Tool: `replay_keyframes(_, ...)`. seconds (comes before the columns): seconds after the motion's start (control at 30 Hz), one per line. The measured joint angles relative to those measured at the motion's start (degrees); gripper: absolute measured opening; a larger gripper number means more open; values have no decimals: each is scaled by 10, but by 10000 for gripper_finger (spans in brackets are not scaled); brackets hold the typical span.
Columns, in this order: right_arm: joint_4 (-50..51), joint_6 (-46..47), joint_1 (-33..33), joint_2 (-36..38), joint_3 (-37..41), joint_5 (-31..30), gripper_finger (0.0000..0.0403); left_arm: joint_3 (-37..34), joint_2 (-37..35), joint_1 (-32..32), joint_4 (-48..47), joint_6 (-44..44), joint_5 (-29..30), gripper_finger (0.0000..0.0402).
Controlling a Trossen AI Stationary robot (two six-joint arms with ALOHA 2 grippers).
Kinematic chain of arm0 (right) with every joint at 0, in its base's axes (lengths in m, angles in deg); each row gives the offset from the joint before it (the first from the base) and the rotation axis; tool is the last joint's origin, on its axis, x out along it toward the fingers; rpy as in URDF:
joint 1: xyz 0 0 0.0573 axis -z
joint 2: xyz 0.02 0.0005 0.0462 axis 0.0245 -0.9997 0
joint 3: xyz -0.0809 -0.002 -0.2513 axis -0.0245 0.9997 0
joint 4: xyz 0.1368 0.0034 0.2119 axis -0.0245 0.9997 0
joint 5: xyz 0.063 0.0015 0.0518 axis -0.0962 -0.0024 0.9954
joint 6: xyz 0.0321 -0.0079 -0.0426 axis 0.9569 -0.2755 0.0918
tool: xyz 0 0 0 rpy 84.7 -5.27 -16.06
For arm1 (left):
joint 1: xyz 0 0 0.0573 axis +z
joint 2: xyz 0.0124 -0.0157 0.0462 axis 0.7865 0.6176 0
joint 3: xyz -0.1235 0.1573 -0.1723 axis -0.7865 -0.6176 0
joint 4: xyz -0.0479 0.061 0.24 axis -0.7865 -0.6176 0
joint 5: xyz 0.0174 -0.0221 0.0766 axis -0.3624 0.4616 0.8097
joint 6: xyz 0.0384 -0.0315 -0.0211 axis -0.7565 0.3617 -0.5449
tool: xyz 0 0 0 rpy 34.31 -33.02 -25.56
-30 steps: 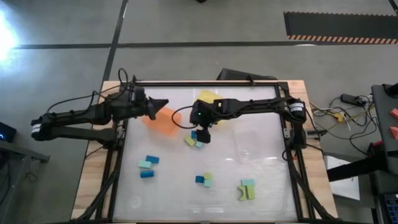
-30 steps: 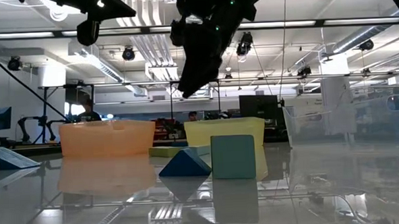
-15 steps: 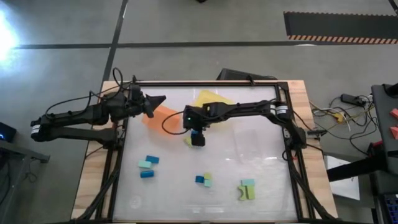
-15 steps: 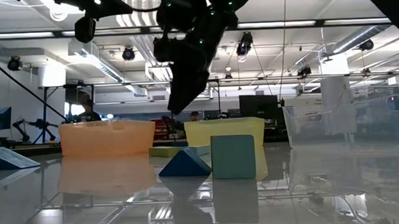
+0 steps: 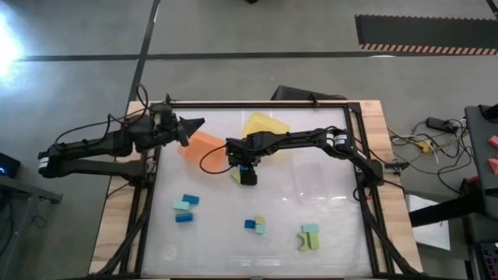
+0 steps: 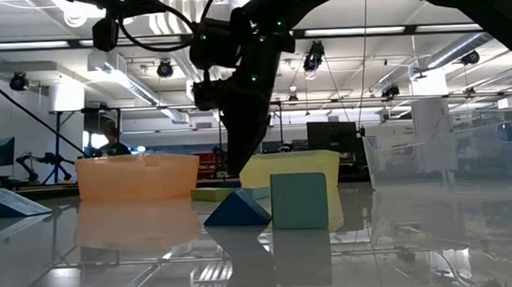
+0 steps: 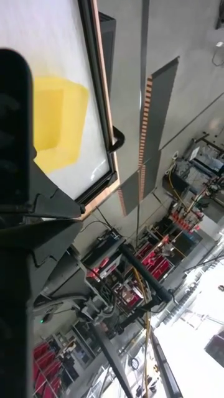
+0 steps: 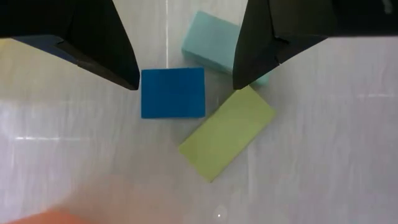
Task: Sort & place blocks by color
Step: Put the blue block into the transparent bin
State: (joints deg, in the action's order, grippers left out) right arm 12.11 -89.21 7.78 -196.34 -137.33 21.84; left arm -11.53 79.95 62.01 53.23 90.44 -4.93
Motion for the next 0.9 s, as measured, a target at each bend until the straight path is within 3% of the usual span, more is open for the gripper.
replay_keyframes(0.9, -62, -16, 0, 0, 51, -14, 248, 0, -3, 0, 0, 1, 1, 0)
